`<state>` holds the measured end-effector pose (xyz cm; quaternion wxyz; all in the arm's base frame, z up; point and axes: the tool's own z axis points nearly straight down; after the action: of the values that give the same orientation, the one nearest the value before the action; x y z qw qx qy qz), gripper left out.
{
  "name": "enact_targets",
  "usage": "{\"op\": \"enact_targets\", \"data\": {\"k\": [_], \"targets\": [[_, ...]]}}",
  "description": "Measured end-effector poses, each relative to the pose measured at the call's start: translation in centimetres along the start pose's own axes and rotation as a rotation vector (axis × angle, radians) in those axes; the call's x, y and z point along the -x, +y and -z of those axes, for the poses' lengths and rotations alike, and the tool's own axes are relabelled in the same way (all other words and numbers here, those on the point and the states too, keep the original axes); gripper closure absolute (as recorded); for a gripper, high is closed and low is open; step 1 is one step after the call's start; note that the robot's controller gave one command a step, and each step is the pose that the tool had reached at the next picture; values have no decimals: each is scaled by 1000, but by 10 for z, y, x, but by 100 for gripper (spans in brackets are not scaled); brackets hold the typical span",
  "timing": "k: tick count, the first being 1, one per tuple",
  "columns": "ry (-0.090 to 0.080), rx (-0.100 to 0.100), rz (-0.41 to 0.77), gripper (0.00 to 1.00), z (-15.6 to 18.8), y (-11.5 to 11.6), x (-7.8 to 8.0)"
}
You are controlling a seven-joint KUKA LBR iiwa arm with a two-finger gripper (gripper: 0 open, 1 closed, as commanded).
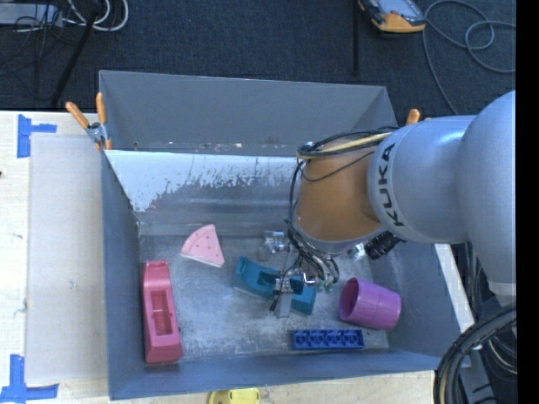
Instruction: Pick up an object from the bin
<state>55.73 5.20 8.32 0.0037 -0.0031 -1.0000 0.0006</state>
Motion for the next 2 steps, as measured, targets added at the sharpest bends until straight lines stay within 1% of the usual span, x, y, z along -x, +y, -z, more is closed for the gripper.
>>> {"op": "enact_targets", "data": {"k": [1,2], "targets": [[-1,4,-43,0,18,-31,3],[-5,2,-59,0,-11,-29,-3]]}}
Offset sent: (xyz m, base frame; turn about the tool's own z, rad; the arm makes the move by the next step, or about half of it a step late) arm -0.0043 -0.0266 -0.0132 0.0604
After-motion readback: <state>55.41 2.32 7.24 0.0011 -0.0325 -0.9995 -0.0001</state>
